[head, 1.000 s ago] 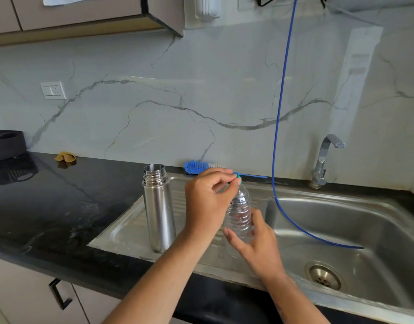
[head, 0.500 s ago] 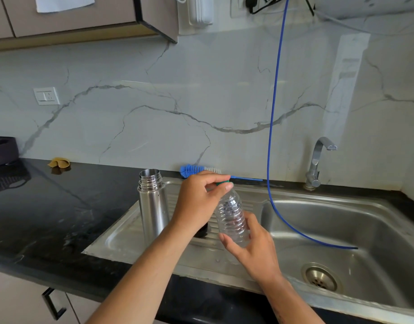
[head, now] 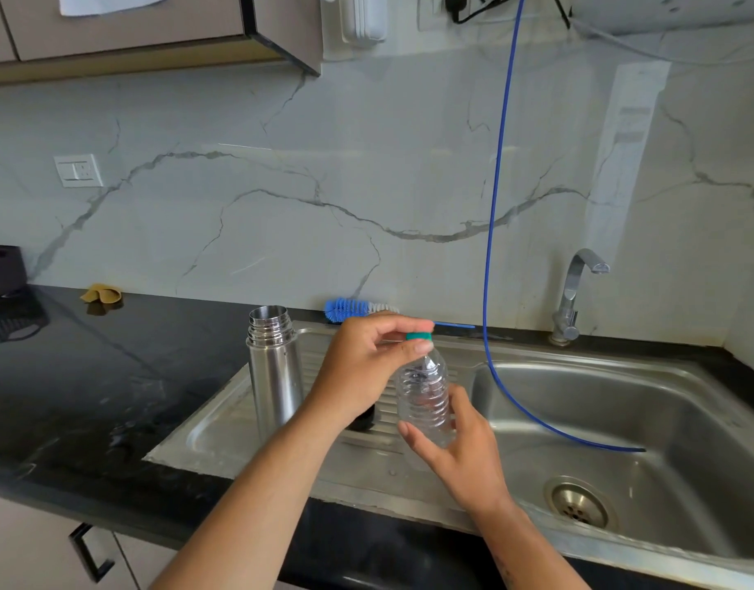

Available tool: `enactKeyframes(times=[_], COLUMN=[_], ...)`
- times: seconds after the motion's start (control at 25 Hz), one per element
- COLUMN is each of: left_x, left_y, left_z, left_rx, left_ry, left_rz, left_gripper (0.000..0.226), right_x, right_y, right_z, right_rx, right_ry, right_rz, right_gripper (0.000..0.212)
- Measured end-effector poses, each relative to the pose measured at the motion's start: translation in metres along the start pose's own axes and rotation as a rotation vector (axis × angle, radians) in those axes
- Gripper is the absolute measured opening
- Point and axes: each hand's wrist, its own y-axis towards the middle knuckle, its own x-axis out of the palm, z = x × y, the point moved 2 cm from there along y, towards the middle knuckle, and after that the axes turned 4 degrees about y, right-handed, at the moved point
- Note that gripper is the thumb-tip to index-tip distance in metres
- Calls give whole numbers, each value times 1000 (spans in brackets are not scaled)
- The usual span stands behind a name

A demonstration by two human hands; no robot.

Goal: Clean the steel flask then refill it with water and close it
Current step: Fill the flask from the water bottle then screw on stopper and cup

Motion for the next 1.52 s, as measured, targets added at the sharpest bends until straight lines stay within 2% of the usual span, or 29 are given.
enactKeyframes(times=[0.08,0.2,0.28,0.44,0.56,0.64,0.72,0.84,0.88,0.96,1.08,1.2,1.28,1.4,1.52], left_x=[-3,-2,-1,-13,-21,-25,-32,-40,-42,-46,-66,-102,-136,-189,-225], left_y=[0,-5,-5,-2,-11,-21,-29,-48,-55,-67,-80,-92,-103,-110,-96], left_z=[1,2,0,3,5,4,-2,-10,-12,-13,-3,14,18,5,-28], left_rx=[19,4,-12,-25,14,33,19,-66,-98,-117,-90,-103,-139,-233,-347], left_ry=[49,175,130,10,-76,-99,-60,137,161,148,144,135,174,310,446], left_rz=[-35,185,247,50,-65,-71,-41,-47,-47,-14,46,60,60,183,391], left_gripper=[23,29,26,24,35,34,35,72,76,67,62,66,65,68,70], right_x=[0,-1,-1,-4,-1,4,9,17,21,30,38,47,58,71,75], right_y=[1,2,2,3,1,-3,-6,1,5,12,20,26,27,25,24], right_z=[0,-1,-5,-12,-10,-9,-15,-36,-44,-57,-62,-50,-36,-22,-16], right_rx=[2,-26,-3,136,249,275,264,205,168,109,57,135,195,193,155], right_ry=[18,16,179,710,873,883,894,804,746,667,703,719,644,544,442], right_rz=[1,10,-45,-268,-453,-535,-544,-473,-458,-482,-544,-440,-363,-331,-347], right_gripper=[54,55,49,45,59,63,65,57,50,41,54,69,70,62,72])
